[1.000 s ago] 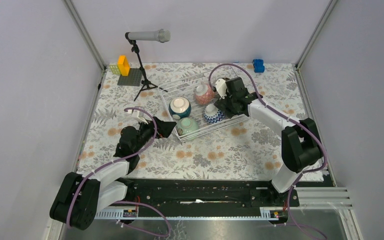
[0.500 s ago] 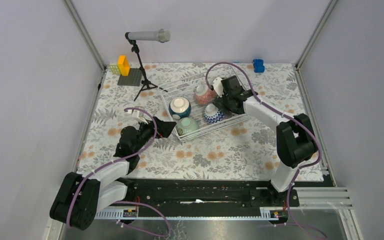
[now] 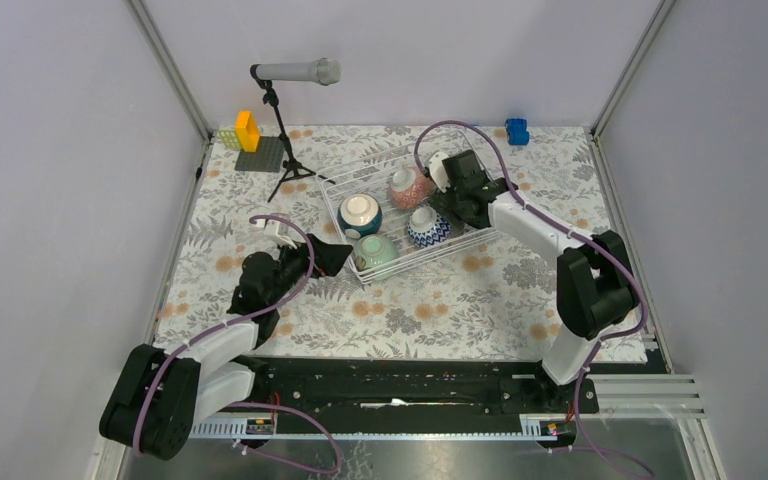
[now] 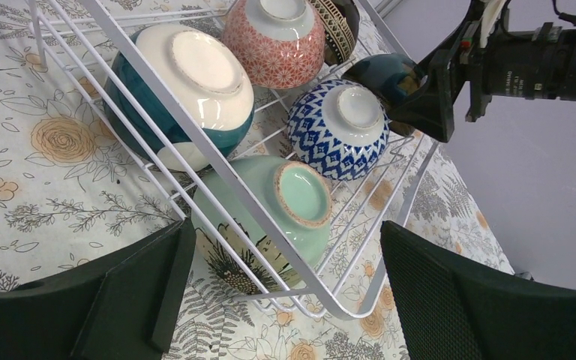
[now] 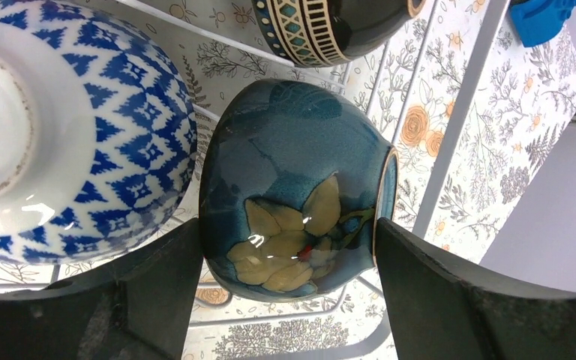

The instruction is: Unload the bowls from the dish rack

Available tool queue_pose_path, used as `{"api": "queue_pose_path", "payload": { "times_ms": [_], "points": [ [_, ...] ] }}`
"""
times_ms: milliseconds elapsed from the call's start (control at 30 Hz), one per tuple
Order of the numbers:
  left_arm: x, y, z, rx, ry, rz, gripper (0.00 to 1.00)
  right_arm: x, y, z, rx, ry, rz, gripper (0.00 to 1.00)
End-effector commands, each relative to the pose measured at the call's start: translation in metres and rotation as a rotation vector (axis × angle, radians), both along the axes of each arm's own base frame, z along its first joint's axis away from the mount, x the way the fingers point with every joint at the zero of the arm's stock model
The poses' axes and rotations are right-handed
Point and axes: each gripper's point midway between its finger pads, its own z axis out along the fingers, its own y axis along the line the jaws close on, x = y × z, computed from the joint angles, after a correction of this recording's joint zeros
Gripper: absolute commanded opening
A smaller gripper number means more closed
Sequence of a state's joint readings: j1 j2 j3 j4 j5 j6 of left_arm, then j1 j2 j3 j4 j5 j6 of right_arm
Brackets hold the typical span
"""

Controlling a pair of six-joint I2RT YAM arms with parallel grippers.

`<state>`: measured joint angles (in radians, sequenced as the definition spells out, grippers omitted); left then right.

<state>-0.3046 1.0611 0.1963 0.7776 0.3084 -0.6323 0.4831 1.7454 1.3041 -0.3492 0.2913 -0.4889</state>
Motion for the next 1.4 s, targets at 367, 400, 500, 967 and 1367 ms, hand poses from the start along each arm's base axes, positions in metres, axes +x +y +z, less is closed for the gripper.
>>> {"api": "queue_pose_path", "payload": {
  "times_ms": [367, 400, 500, 967, 1367],
  "points": [
    [0.009, 0.000, 0.029, -0.003, -0.091, 0.015, 0.99, 0.006, -0.012, 0.083, 0.118, -0.217, -0.116, 0.76],
    [0.009, 0.000, 0.029, -0.004, -0.091, 0.015, 0.99, 0.006, -0.010, 0.085, 0.134, -0.219, -0.120, 0.76],
    [0.008, 0.000, 0.030, -0.004, -0.094, 0.013, 0.99, 0.008, -0.003, 0.087, 0.203, -0.224, -0.140, 0.76],
    [0.007, -0.001, 0.035, -0.004, -0.101, 0.002, 0.99, 0.017, 0.014, 0.115, 0.399, -0.250, -0.265, 0.66],
    [-0.001, -0.019, 0.042, -0.020, -0.133, -0.119, 0.99, 0.002, 0.032, 0.155, 0.611, -0.254, -0.274, 0.60]
  ]
}}
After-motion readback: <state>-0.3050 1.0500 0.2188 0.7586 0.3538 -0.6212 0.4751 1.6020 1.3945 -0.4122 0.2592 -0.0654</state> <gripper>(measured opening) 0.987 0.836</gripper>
